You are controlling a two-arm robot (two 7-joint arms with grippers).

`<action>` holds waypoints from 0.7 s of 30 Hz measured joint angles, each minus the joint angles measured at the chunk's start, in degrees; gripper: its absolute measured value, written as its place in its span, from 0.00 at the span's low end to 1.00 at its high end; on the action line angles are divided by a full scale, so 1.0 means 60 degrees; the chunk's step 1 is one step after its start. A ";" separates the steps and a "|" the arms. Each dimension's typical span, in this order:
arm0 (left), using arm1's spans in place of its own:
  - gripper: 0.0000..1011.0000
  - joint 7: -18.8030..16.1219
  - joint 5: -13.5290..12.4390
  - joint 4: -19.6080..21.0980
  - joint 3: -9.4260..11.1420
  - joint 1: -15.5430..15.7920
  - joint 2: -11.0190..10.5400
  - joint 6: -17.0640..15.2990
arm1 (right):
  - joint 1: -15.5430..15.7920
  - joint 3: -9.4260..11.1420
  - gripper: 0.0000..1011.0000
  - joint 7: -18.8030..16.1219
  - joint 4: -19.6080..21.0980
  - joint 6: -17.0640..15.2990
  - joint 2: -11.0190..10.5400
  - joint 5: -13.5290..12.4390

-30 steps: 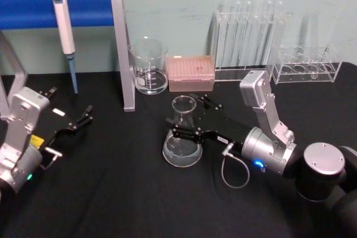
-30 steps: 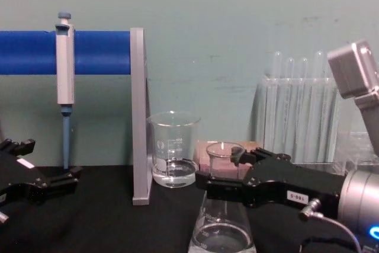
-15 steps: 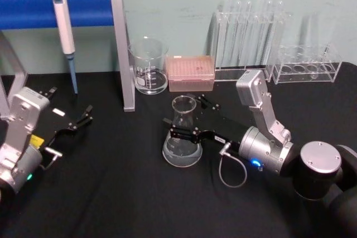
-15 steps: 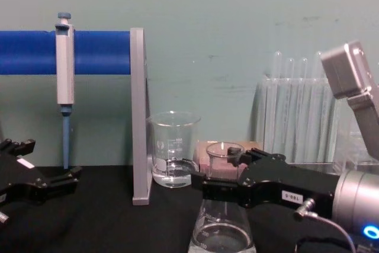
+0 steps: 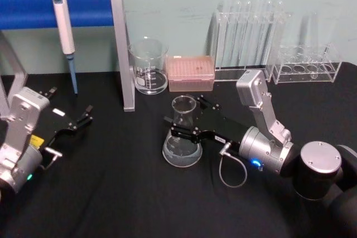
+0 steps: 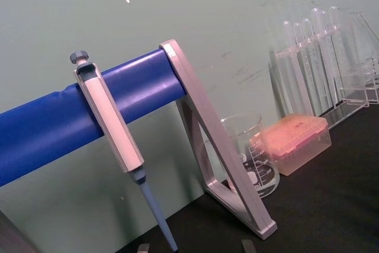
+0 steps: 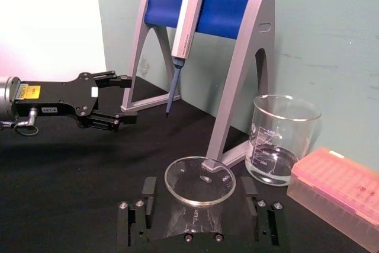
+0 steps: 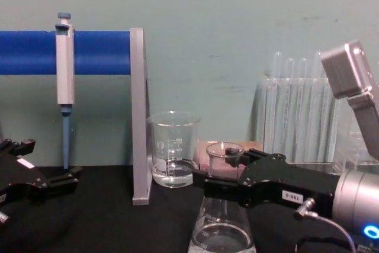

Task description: Grasp the erlenmeyer flask with one hand, shake it three times, then place it back.

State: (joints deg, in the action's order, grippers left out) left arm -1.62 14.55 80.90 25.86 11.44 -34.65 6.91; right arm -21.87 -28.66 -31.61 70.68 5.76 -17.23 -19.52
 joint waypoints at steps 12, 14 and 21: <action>0.99 0.0000 0.0000 0.0000 0.0000 -0.0001 0.0000 0.0000 | 0.0000 0.0009 0.56 0.0001 0.0002 -0.0009 -0.0001 -0.0012; 0.99 0.0000 -0.0001 0.0000 0.0000 -0.0001 0.0000 0.0000 | 0.0000 0.0008 0.53 0.0000 0.0003 -0.0009 0.0000 -0.0014; 0.99 -0.0001 0.0000 0.0000 0.0000 0.0000 0.0000 0.0000 | 0.0001 0.0009 0.45 0.0000 0.0003 -0.0015 -0.0001 -0.0019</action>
State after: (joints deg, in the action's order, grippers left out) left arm -1.62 14.55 80.90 25.86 11.44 -34.65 6.91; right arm -21.87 -28.61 -31.61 70.70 5.67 -17.24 -19.64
